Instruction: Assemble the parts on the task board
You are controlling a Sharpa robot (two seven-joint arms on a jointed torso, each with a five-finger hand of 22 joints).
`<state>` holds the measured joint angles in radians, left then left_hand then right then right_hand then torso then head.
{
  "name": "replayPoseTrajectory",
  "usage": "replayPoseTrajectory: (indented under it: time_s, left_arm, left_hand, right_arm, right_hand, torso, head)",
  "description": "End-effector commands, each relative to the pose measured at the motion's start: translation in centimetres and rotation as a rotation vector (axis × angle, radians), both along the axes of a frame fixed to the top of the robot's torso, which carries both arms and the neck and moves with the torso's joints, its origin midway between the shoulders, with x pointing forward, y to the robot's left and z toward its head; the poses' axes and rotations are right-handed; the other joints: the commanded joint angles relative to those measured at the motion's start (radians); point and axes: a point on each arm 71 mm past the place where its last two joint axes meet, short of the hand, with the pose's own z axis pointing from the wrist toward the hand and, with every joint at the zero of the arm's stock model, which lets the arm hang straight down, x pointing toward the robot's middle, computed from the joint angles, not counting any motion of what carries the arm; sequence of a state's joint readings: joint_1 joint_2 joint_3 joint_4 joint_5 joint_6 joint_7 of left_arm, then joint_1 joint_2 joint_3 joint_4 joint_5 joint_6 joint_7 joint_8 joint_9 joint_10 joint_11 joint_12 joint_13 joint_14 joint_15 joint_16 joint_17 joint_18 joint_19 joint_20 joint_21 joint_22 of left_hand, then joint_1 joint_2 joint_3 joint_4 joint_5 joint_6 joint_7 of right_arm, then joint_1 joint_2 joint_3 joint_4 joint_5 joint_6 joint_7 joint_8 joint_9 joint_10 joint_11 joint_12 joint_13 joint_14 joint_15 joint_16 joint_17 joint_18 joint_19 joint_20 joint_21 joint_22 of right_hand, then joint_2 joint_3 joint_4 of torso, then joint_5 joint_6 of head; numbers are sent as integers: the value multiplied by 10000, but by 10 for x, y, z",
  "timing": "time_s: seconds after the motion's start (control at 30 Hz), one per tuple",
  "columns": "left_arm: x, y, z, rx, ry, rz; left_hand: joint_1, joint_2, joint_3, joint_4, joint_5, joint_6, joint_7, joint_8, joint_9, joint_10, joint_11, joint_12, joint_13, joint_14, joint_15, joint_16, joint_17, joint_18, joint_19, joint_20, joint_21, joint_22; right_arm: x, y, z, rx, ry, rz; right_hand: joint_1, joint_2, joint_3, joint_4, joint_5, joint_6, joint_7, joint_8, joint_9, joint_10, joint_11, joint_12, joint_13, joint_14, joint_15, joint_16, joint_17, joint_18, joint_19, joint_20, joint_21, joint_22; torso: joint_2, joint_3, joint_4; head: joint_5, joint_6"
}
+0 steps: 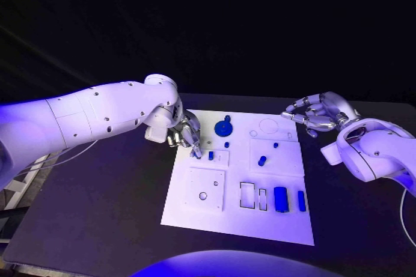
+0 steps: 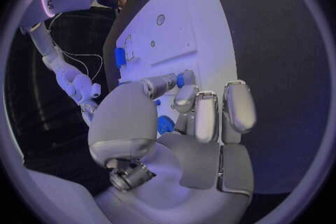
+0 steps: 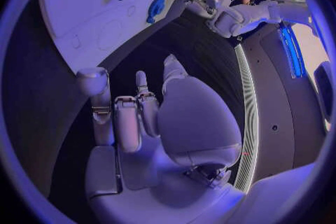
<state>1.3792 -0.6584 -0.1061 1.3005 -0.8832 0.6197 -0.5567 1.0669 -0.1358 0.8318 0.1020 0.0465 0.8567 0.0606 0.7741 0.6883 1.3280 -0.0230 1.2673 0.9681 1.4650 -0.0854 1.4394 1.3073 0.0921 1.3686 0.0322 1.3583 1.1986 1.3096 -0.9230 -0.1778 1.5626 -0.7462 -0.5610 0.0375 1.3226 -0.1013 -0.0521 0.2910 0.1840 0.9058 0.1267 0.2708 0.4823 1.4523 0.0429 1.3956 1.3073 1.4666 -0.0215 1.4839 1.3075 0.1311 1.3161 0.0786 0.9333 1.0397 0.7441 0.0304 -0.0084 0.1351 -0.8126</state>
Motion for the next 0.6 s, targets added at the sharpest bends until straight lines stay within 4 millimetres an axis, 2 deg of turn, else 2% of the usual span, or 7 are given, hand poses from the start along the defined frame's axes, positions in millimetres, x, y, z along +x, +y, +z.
replayPoseTrajectory:
  time_s: [0.03,0.6]
  left_arm:
    - [-1,-2,0,78,57,-141]
    - [-2,-2,-1,115,96,-220]
  left_hand:
    - [4,101,1904,-1973,36,27,-40,18,7,70,22,61,9,518,76,55,513,-86,29,10,48,14]
    - [-22,103,1922,-2014,37,40,-41,11,3,73,22,65,14,520,77,57,517,-90,35,12,58,31]
  right_arm:
    - [0,1,0,4,-71,90]
    - [0,1,0,9,-77,91]
  right_hand:
    - [33,70,-56,-9,-6,-67,13,41,16,-71,28,-57,826,614,-46,-32,661,54,-35,1,-58,-8]
    - [59,75,-67,-8,-6,-68,13,51,17,-68,27,-53,831,607,-46,-44,651,55,-50,2,-83,-16]
  torso:
    - [1,-1,1]
    - [2,-1,3]
  head:
    - [-4,-14]
    - [-1,-25]
